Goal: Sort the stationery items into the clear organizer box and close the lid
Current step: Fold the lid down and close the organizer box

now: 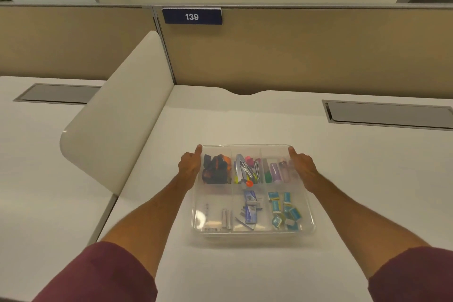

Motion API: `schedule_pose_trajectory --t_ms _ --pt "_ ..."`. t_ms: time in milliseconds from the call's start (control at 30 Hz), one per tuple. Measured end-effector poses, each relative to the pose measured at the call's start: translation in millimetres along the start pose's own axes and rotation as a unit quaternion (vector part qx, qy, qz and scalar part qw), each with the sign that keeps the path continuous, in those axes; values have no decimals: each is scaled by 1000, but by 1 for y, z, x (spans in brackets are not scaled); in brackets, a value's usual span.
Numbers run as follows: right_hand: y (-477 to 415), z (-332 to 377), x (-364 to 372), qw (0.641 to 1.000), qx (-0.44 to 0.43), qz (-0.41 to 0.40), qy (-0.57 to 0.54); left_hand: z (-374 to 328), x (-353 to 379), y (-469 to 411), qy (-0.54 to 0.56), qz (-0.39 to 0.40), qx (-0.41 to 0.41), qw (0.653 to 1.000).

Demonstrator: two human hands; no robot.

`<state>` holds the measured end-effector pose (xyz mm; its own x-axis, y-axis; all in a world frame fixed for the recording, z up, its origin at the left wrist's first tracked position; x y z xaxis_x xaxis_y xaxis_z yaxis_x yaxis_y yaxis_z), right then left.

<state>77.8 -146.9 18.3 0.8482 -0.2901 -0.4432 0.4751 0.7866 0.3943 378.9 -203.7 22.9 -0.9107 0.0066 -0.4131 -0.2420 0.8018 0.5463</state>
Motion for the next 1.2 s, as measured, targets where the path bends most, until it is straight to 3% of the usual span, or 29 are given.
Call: schedule_pose_trajectory --t_ms 600,1200 --pt "-40 -4 9 996 70 27 -45 9 28 -38 70 -21 -16 997" --pt "-37 -8 5 996 65 37 -44 12 27 -36 8 -40 19 999"
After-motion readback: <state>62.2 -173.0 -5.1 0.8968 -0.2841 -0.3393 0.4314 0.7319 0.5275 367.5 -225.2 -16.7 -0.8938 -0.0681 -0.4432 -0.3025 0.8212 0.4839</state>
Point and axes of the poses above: each hand's wrist, its own y-axis away from the middle knuckle, its own x-axis out of the palm, z = x × y, the point moved 1 cm from there along -y, towards the middle knuckle, and after that the axes turned 5 degrees about -x, right-handed, at the moved point
